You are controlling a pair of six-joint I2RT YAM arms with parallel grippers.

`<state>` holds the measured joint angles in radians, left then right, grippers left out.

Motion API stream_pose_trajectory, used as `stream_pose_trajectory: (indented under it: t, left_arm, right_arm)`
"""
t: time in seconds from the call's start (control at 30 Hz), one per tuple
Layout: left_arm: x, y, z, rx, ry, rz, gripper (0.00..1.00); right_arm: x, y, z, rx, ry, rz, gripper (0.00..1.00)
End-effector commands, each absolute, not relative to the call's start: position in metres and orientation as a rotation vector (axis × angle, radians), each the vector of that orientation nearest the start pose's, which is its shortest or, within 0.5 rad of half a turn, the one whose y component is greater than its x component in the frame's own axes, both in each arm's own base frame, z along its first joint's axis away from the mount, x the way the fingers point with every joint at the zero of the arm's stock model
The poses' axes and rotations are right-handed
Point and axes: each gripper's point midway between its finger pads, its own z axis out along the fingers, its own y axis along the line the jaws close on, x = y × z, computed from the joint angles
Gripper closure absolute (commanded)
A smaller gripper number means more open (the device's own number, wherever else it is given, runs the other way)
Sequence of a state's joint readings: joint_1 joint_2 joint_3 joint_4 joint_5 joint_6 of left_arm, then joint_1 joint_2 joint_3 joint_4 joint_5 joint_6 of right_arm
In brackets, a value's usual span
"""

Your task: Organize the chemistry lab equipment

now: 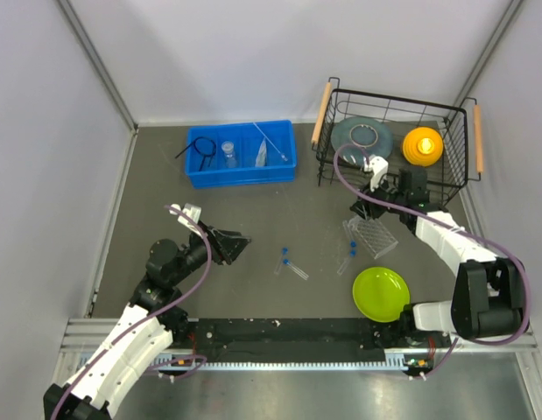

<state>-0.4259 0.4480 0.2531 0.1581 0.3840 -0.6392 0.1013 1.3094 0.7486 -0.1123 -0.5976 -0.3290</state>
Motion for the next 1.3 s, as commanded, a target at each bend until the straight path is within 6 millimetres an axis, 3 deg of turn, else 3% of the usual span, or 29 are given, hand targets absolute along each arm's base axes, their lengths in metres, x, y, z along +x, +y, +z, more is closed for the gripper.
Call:
stream_pose_trajectory:
  t: [0.0,0.63,1.27]
  left_arm:
    - [0.202,-0.191,0.207,0.138,1.679,-1.139,0.37]
    - [0.202,-0.193,0.205,0.139,1.697,-1.152,0.37]
    - [0.201,-0.193,0.202,0.132,1.71,-1.151,0.37]
  right_arm:
    - [0.353,0.12,0.139,-0.714,1.978,0.525,0.59]
    - [0.349,0.12,0.127,-0.776,2.03,0.538,0.83]
    - [0.339,0.12,0.134,-0.852,1.986,0.521,0.86]
